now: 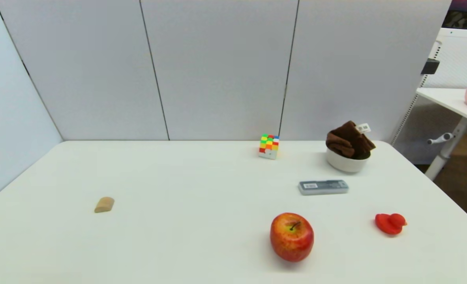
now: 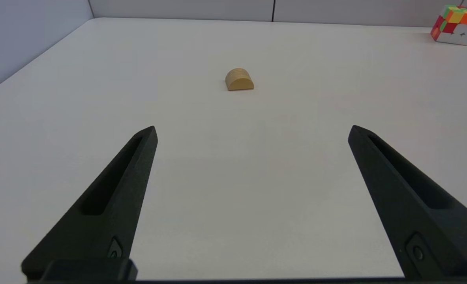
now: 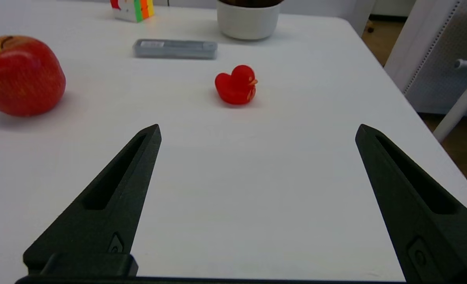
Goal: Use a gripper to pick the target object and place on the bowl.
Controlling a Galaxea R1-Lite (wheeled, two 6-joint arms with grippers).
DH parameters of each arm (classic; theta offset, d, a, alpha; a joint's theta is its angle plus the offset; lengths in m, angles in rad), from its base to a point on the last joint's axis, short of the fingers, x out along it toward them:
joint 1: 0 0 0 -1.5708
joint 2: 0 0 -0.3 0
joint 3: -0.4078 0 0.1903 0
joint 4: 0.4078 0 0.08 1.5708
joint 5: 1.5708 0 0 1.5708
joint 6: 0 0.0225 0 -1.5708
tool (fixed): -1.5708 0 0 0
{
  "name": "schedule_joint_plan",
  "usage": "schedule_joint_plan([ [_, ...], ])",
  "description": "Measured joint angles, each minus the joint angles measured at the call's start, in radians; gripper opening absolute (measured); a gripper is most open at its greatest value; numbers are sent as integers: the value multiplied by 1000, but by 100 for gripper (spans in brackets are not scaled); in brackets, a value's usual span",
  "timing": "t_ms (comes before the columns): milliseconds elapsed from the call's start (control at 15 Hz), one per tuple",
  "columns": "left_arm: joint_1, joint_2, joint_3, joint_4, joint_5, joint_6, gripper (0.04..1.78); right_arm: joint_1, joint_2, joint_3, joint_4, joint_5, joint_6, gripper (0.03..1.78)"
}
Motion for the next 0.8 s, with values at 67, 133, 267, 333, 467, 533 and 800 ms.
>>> schedule_joint_plan([
  [67,0,0,0,0,0,0,171,0,-8,0,2,-1,2,170],
  [133,0,0,0,0,0,0,171,0,-13,0,3,-1,3,170],
  [267,0,0,0,0,0,0,171,0,-19,1,3,0,2,170],
  [333,0,0,0,0,1,0,171,0,-20,1,3,0,1,170],
  [467,0,0,0,0,0,0,171,0,-21,1,3,0,-5,170],
  [533,0,0,0,0,1,0,171,0,-21,1,3,-1,-4,170],
  [800,0,0,0,0,1,0,171,0,-21,2,3,-3,-3,170],
])
